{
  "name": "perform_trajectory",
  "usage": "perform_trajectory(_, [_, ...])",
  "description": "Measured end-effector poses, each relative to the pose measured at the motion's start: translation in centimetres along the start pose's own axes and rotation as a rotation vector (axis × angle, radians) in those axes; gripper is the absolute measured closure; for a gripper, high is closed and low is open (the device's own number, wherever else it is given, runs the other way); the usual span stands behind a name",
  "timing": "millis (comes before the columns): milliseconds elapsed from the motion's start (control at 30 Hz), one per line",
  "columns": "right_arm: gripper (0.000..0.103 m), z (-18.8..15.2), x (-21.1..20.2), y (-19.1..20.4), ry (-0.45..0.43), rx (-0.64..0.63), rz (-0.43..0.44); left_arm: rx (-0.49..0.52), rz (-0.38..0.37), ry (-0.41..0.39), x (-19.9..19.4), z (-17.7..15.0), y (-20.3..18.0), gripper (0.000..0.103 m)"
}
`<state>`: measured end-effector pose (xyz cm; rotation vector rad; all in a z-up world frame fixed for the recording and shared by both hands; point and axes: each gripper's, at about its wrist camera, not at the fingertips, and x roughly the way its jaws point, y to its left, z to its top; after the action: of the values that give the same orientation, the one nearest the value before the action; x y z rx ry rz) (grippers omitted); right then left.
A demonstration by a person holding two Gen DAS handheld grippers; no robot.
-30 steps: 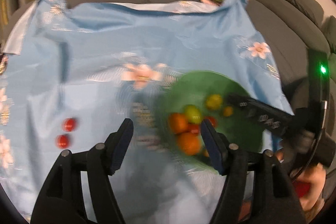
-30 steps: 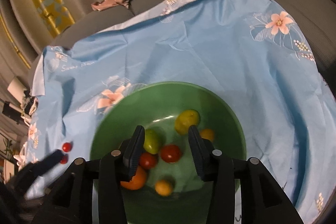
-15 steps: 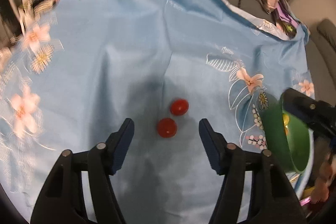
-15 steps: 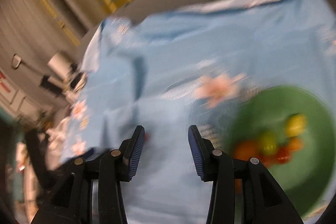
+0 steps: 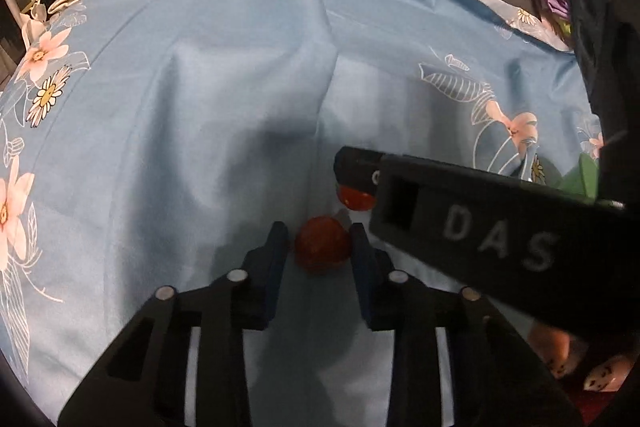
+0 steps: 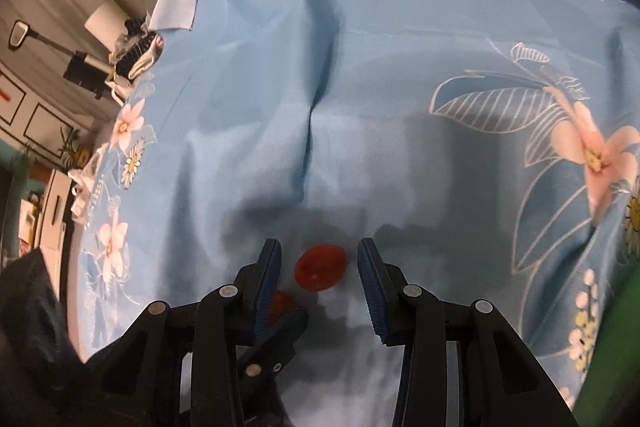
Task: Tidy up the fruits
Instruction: 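Grasp a red cherry tomato with the right tool, then carry the red cherry tomato over the green bowl held by the left tool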
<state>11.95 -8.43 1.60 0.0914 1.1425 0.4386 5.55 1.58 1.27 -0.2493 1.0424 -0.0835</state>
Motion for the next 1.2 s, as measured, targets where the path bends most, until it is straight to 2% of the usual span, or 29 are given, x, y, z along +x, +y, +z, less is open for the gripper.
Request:
perform_trajectory(100, [0.061,-0.2,0.1,-0.1,0.001,-0.014,-0.01,-0.024,-0.011,-0.008,0.2,-0.1,0.7,0.077])
perform_trajectory(233, [0.068,-0.3,0.8,0.1,0.017,-0.015,-0.008,-0.039,-0.01,-0.009,0.1,-0.2,0.9,0.077])
perform_trajectory(333, [0.071,-0.5,0.8,0.6,-0.007,-0.053,-0.035,-0.05,-0.016,-0.007,-0.1,-0.4,1.1,0.077])
perform_trajectory(533, [0.072,-1.1,0.3,0.7,-0.022,-0.064,-0.05,-0.07,-0.008,-0.001,-0.5,-0.4,1.6,0.077])
perform_trajectory(767, [0.072,-2.4,-3.6,0.6,-0.087,-0.041,-0.004,-0.076,0.001,-0.023,-2.0,-0.3,1.8,0.077])
perform_trajectory(933, [0.072,-4.0,-7.4,0.4,-0.165,-0.061,-0.04,-0.061,-0.008,-0.05,-4.1,-0.6,0.9,0.077])
perform_trajectory(1033, [0.072,-5.4,-9.6,-0.4,-0.205,-0.037,-0.031,-0.036,-0.022,-0.071,-5.5,-0.7,-0.3,0.077])
perform_trajectory(1200, [0.072,-7.5,-13.3,-1.4,-0.295,-0.011,-0.029,0.026,-0.047,-0.153,-8.1,-1.1,-2.8,0.077])
